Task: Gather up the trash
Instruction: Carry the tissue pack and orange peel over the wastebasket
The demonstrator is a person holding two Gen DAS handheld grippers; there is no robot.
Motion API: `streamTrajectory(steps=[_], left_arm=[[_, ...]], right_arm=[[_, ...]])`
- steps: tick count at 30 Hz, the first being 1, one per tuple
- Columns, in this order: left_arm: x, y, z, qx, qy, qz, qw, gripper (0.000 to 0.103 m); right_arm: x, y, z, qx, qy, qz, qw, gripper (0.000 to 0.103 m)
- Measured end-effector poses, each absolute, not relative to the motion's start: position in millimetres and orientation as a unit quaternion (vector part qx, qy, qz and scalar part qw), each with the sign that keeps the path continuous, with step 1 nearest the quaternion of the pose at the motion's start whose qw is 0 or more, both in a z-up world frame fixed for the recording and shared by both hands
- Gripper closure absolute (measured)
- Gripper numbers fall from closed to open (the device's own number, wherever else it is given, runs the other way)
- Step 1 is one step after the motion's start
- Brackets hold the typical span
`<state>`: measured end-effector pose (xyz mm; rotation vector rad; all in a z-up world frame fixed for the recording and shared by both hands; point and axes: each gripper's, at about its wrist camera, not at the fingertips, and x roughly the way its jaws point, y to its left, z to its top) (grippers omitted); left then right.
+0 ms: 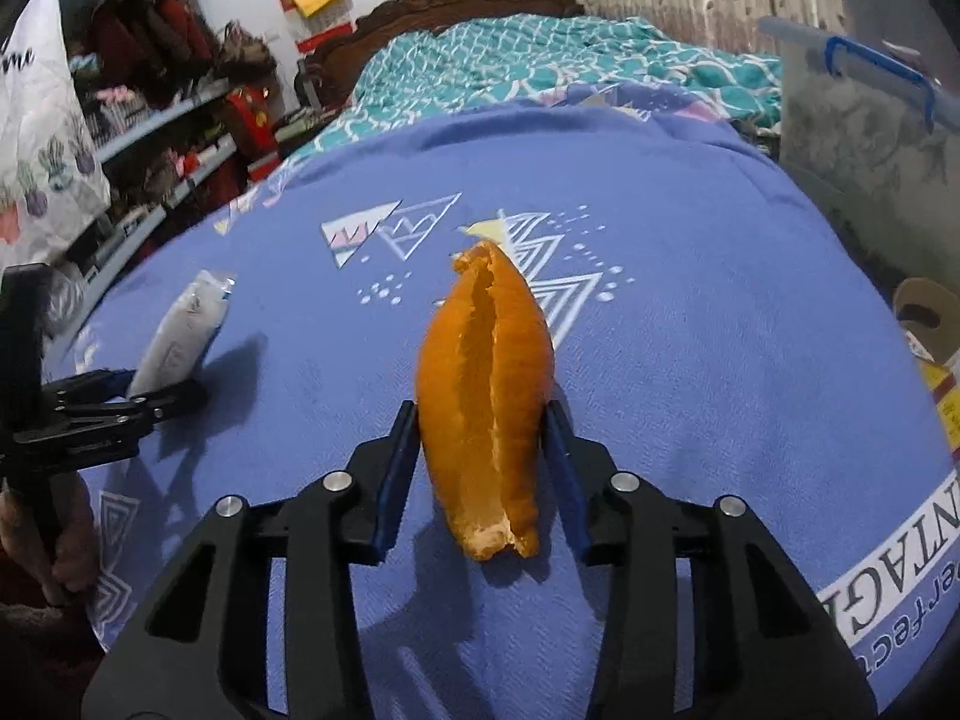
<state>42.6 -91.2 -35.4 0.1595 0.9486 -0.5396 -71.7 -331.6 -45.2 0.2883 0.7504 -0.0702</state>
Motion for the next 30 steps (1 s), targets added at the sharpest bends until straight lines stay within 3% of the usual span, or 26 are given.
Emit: streamTrajectory(steps=[6, 15, 23, 30], left_arm=[[38, -173, -12, 0.102, 0.437, -0.336, 0.828, 0.041], [-9, -386, 15, 0.164, 0.422, -0.502, 0.737, 0.041], [-30, -540, -17, 0.187, 0.464, -0.546, 0.672, 0.041], [-27, -619, -59, 0.222, 0.496, -0.522, 0.657, 0.036]], right_arm=[[-111, -402, -31, 0.205, 0.317, -0.093, 0.921, 0.061], [-195, -544, -22, 0.267, 0.253, -0.235, 0.900, 0.061], [-226, -625, -50, 0.293, 0.258, -0.304, 0.869, 0.061], [-204, -659, -82, 0.289, 0.304, -0.302, 0.856, 0.060]])
